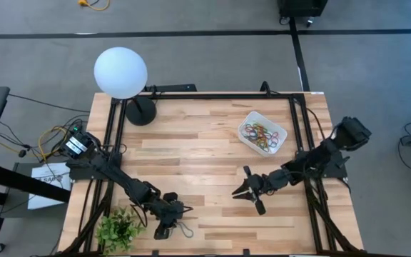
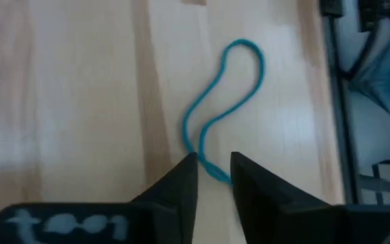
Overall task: Pick and place items into bin
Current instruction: Put the blue rubber band into the white bin, then return to Home Position
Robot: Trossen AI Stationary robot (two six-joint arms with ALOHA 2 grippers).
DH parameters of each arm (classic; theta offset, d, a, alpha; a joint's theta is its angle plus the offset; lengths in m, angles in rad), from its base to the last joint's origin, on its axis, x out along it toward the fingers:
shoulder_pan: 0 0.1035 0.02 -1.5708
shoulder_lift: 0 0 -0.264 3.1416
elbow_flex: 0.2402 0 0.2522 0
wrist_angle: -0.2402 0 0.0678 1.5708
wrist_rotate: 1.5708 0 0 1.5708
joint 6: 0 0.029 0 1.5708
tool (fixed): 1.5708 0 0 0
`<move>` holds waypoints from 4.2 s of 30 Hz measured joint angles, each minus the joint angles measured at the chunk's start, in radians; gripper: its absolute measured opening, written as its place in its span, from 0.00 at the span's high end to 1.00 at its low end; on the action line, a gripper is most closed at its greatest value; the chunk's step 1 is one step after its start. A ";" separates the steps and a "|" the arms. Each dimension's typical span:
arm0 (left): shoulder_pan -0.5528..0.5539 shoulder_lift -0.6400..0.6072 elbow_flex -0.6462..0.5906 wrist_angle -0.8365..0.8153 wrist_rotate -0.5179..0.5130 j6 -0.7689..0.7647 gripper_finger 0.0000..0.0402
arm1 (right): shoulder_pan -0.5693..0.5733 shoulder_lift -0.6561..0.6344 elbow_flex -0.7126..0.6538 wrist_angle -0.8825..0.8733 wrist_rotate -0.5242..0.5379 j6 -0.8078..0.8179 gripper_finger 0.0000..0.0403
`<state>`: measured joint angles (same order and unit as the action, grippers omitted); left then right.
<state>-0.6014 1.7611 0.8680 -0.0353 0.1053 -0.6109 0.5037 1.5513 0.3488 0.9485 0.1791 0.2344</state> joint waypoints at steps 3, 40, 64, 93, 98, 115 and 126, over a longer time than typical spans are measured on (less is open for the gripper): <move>0.000 0.000 0.000 -0.011 -0.029 -0.009 0.76 | 0.000 -0.012 0.016 -0.005 -0.006 -0.006 0.87; -0.122 0.087 0.005 -0.043 -0.330 -0.038 0.94 | 0.000 -0.067 0.023 -0.080 -0.051 -0.008 0.87; 0.426 -0.180 0.001 0.505 -0.393 0.581 1.00 | 0.026 -0.058 0.024 -0.205 -0.155 0.107 0.87; 0.714 0.658 1.053 0.273 -0.310 0.750 0.98 | 0.024 -0.057 0.024 -0.308 -0.154 0.107 0.87; 0.713 0.665 1.098 0.226 -0.468 0.818 0.88 | 0.025 -0.057 0.024 -0.335 -0.154 0.108 0.87; 0.656 0.608 1.360 -0.414 -0.408 0.866 0.70 | 0.002 -0.057 0.024 -0.380 -0.153 0.297 0.87; 0.672 0.209 1.446 -0.840 -0.304 0.845 0.70 | -0.029 -0.057 0.024 -0.381 -0.152 0.292 0.87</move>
<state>0.0704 1.9700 2.3142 -0.8756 -0.1987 0.2346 0.4748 1.4940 0.3729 0.5673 0.0270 0.5259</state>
